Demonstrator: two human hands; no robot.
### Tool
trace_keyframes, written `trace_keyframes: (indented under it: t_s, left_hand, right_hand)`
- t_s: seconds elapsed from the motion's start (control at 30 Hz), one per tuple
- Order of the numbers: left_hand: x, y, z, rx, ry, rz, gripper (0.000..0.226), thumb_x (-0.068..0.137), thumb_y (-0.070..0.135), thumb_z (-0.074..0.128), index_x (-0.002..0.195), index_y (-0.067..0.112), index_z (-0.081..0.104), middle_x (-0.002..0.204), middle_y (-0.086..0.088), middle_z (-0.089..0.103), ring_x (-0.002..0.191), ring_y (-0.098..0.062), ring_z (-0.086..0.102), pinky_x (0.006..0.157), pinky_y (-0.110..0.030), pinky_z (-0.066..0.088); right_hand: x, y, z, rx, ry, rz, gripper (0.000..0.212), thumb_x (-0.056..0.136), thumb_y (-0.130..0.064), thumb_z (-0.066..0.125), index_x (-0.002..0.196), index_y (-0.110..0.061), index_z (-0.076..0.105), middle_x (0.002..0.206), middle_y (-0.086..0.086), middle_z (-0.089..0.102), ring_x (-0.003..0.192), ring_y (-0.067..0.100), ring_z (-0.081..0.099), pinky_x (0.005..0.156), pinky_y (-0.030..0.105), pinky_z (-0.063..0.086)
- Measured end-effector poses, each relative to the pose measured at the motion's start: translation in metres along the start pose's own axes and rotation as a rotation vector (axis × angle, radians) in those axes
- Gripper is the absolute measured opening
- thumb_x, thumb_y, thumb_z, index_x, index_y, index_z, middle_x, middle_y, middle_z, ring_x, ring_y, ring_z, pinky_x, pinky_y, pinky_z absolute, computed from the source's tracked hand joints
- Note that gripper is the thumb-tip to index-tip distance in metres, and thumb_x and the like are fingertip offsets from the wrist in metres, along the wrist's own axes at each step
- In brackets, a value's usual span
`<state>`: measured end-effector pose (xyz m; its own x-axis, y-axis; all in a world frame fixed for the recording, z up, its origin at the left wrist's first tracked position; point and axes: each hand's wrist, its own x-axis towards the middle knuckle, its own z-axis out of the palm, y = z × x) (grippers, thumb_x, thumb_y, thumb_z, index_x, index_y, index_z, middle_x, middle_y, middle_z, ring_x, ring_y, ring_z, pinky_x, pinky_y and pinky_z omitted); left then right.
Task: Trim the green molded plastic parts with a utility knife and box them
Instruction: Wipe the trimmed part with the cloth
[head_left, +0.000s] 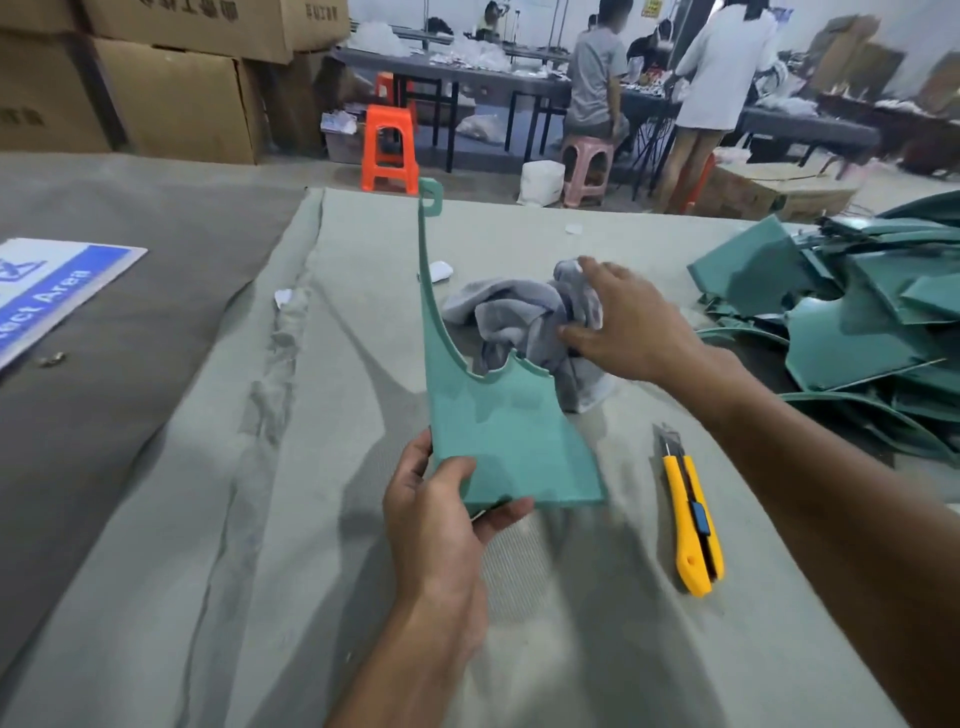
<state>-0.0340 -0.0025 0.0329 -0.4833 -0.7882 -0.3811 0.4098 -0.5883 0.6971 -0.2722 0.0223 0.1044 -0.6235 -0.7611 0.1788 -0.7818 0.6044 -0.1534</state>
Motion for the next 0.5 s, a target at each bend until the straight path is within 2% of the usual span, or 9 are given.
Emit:
trace_keyframes:
  t_s: [0.07, 0.13, 0.17, 0.2, 0.27, 0.3, 0.4, 0.43, 0.5]
  left_hand:
    - [-0.002, 0.002, 0.001, -0.097, -0.033, -0.036, 0.03, 0.095, -0.002, 0.047, 0.108, 0.01, 0.072, 0.1, -0.012, 0.077, 0.077, -0.028, 0.075, 0.054, -0.034, 0.059]
    - [-0.004, 0.004, 0.003, -0.204, -0.079, -0.075, 0.032, 0.097, -0.002, 0.042, 0.108, 0.009, 0.071, 0.105, -0.014, 0.077, 0.081, -0.029, 0.076, 0.057, -0.033, 0.06]
    - [-0.005, 0.005, 0.003, -0.24, -0.104, -0.093, 0.033, 0.098, -0.003, 0.041, 0.111, 0.007, 0.069, 0.108, -0.015, 0.077, 0.084, -0.03, 0.077, 0.059, -0.033, 0.061]
    - [-0.005, 0.005, 0.004, -0.272, -0.135, -0.104, 0.034, 0.099, -0.003, 0.039, 0.115, 0.006, 0.068, 0.111, -0.015, 0.076, 0.088, -0.031, 0.077, 0.061, -0.033, 0.062]
    - [-0.005, 0.004, 0.004, -0.317, -0.201, -0.122, 0.036, 0.101, -0.002, 0.037, 0.122, 0.004, 0.066, 0.117, -0.016, 0.075, 0.1, -0.032, 0.075, 0.065, -0.031, 0.062]
    - [-0.005, 0.004, 0.005, -0.326, -0.234, -0.126, 0.036, 0.101, -0.001, 0.038, 0.125, 0.003, 0.064, 0.119, -0.016, 0.074, 0.104, -0.032, 0.074, 0.067, -0.031, 0.062]
    - [-0.007, 0.002, 0.003, -0.297, -0.377, -0.087, 0.036, 0.095, 0.003, 0.05, 0.128, 0.008, 0.064, 0.126, -0.014, 0.071, 0.106, -0.028, 0.073, 0.071, -0.032, 0.062]
    - [-0.007, 0.002, 0.002, -0.256, -0.441, -0.059, 0.039, 0.092, 0.005, 0.056, 0.13, 0.011, 0.064, 0.128, -0.013, 0.07, 0.107, -0.029, 0.073, 0.074, -0.034, 0.063]
    - [-0.007, -0.001, -0.002, -0.126, -0.549, 0.002, 0.046, 0.09, 0.007, 0.061, 0.135, 0.016, 0.063, 0.132, -0.012, 0.068, 0.112, -0.031, 0.071, 0.079, -0.039, 0.062]
  right_hand:
    - [-0.019, -0.006, -0.005, -0.042, 0.183, -0.085, 0.053, 0.099, -0.048, 0.058, 0.146, -0.023, 0.051, 0.137, 0.007, 0.063, 0.126, 0.034, 0.056, 0.103, 0.052, 0.044]
    - [-0.039, -0.009, -0.008, 0.045, 0.245, -0.123, 0.039, 0.102, -0.053, 0.052, 0.107, -0.021, 0.074, 0.094, 0.002, 0.075, 0.091, 0.026, 0.068, 0.079, 0.041, 0.052]
    - [-0.051, -0.01, -0.005, 0.12, 0.244, -0.085, 0.052, 0.102, -0.058, 0.049, 0.085, -0.016, 0.074, 0.07, 0.001, 0.07, 0.069, 0.024, 0.065, 0.063, 0.037, 0.048]
    - [-0.062, -0.011, -0.001, 0.205, 0.218, -0.029, 0.066, 0.101, -0.064, 0.046, 0.074, -0.009, 0.07, 0.058, 0.006, 0.063, 0.057, 0.025, 0.059, 0.054, 0.037, 0.044]
    - [-0.087, -0.013, 0.005, 0.485, 0.119, 0.082, 0.082, 0.096, -0.074, 0.042, 0.076, 0.0, 0.069, 0.057, 0.013, 0.064, 0.051, 0.027, 0.059, 0.047, 0.035, 0.042]
    - [-0.1, -0.013, 0.009, 0.686, 0.048, 0.121, 0.081, 0.095, -0.075, 0.046, 0.078, 0.0, 0.07, 0.058, 0.013, 0.066, 0.048, 0.026, 0.06, 0.045, 0.03, 0.04]
    - [-0.134, -0.016, 0.025, 1.193, -0.065, 0.215, 0.034, 0.094, -0.048, 0.07, 0.095, -0.015, 0.077, 0.076, 0.009, 0.072, 0.055, 0.025, 0.056, 0.05, 0.024, 0.036]
    - [-0.141, -0.018, 0.032, 1.327, -0.054, 0.263, 0.018, 0.093, -0.034, 0.075, 0.098, -0.016, 0.078, 0.082, 0.01, 0.071, 0.061, 0.027, 0.054, 0.052, 0.027, 0.037]
    - [-0.15, -0.023, 0.044, 1.529, 0.018, 0.368, 0.005, 0.093, -0.015, 0.075, 0.097, -0.014, 0.078, 0.085, 0.01, 0.069, 0.069, 0.026, 0.053, 0.051, 0.028, 0.041]
